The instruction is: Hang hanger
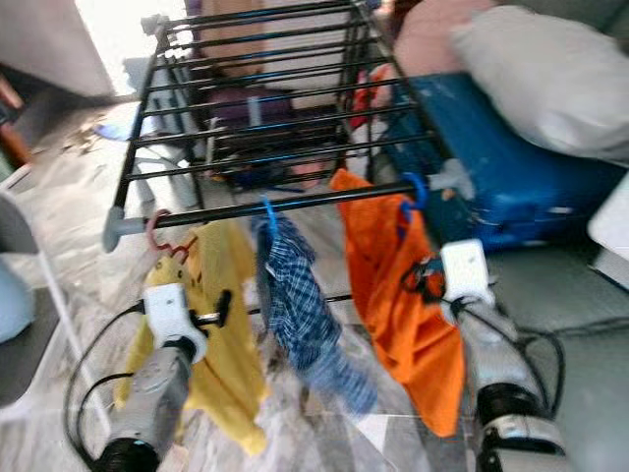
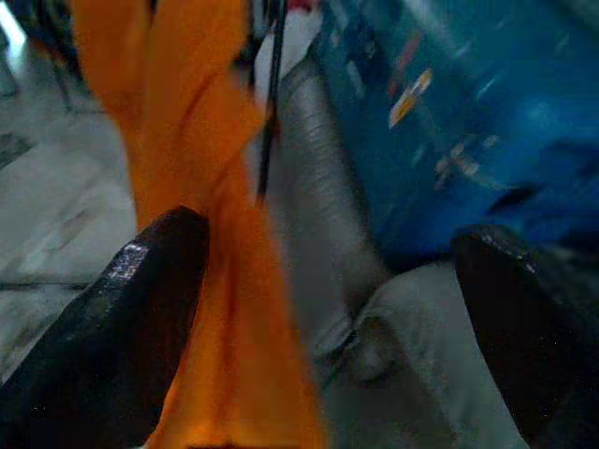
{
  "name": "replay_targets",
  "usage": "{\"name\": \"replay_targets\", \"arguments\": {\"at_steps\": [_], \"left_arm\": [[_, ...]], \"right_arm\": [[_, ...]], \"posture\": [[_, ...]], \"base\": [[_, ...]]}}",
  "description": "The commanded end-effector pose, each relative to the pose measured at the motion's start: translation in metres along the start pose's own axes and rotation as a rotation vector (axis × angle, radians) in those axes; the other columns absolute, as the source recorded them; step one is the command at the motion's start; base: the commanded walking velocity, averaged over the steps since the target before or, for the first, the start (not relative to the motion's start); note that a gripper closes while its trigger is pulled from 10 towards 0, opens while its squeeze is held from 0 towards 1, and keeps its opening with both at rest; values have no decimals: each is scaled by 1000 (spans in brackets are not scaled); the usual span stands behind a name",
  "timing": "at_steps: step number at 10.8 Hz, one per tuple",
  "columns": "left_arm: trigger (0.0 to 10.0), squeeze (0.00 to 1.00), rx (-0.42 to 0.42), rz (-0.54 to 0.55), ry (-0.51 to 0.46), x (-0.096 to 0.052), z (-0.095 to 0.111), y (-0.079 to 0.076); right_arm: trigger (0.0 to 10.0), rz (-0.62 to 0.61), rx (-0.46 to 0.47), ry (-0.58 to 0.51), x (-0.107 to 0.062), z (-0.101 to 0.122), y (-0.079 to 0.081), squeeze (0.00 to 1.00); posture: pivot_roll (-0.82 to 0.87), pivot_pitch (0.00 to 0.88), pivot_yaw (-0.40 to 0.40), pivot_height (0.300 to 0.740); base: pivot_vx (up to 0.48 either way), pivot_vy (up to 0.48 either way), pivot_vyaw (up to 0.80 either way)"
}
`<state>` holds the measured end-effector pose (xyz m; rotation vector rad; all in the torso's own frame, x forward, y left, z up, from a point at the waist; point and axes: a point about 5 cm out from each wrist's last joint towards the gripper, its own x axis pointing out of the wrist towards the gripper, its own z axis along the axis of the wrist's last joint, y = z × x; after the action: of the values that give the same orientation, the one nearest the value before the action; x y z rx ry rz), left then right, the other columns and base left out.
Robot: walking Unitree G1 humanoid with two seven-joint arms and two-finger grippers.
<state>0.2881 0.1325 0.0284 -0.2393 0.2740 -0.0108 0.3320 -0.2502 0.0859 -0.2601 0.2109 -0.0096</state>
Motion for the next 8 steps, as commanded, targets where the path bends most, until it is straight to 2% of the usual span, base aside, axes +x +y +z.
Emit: {"name": "replay_targets", "arguments": {"at_steps": [1, 2, 3, 6, 7, 8], "left_arm": [[10000, 0, 9, 7, 5, 1, 1, 2], [10000, 0, 29, -1, -6, 1, 1, 1], [10000, 0, 26, -2, -5, 1, 0, 1], [10000, 0, 30, 6, 1, 2, 0, 0], [10000, 0, 27, 15, 14, 3, -1, 0], [10000, 0, 29, 19, 27, 3, -2, -1]], "right_arm": [[10000, 12, -30, -56, -1, 11, 2, 1000], [10000, 5, -23, -74, -5, 12, 3, 710], [10000, 1, -15, -87, -6, 13, 3, 1000], [10000, -6, 1, -121, -16, 15, 1, 1000], [10000, 12, -35, -138, -24, 15, 1, 1000], [10000, 12, -26, -128, -27, 13, 1, 1000]], "posture": [[-213, 0, 92, 740], [-214, 0, 92, 740], [-215, 0, 92, 740], [-221, 0, 91, 740], [-223, 0, 90, 740], [-227, 0, 91, 740]], "base": [[0, 0, 0], [0, 0, 0], [0, 0, 0], [0, 0, 0], [0, 0, 0], [0, 0, 0]]}}
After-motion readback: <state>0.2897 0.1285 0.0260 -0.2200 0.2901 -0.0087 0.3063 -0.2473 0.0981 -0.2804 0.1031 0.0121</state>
